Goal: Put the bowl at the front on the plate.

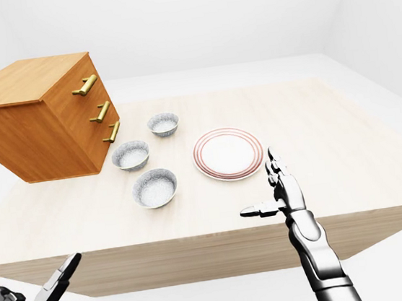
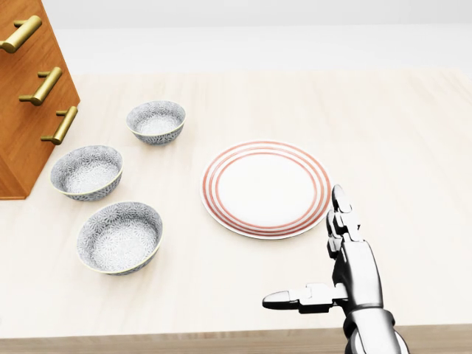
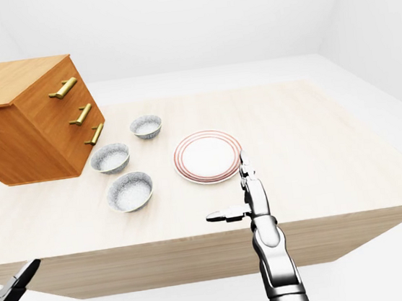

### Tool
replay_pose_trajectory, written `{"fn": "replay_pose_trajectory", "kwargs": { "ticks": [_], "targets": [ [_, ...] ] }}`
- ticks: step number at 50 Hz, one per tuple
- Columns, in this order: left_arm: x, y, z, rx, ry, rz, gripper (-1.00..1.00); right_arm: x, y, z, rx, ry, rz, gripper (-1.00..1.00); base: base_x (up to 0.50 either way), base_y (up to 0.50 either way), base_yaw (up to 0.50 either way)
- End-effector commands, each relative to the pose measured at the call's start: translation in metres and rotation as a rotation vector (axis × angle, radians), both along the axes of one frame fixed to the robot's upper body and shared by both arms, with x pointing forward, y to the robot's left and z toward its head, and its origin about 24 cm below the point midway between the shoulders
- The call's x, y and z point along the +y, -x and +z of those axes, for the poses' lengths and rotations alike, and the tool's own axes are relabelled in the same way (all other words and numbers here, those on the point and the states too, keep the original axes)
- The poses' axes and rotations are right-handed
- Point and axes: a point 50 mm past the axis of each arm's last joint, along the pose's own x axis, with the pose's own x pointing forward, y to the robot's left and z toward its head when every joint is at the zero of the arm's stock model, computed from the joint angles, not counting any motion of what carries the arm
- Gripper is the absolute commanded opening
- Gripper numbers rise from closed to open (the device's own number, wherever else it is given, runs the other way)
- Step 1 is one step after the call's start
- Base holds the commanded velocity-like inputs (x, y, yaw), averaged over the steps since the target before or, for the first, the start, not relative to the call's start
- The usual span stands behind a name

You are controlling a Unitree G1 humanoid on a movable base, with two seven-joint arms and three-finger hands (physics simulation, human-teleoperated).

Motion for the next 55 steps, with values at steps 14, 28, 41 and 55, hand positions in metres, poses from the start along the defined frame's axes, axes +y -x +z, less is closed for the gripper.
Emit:
{"fn": "replay_pose_trajectory", "kwargs": {
  "ticks": [14,28,41,55],
  "targets": [
    [0.0178,0.0338,-0.0079,0.043,0.02,0.167,1.0,-0.0012,-0.0025,-0.0018,0.005,0.007,-0.006,1.0,0.0,0.0,0.0],
    [0.0168,0.0334,-0.0062,0.035,0.018,0.159,1.0,-0.0027,-0.0031,-0.0036,0.036,0.011,-0.018,1.0,0.0,0.0,0.0],
    [0.0162,0.0335,-0.0054,0.038,0.01,0.154,1.0,-0.004,-0.0033,-0.0065,0.068,0.024,-0.035,1.0,0.0,0.0,0.0],
    [0.0163,0.0335,-0.0053,0.038,0.01,0.154,1.0,-0.004,-0.0033,-0.0065,0.068,0.024,-0.035,1.0,0.0,0.0,0.0]
  ]
}}
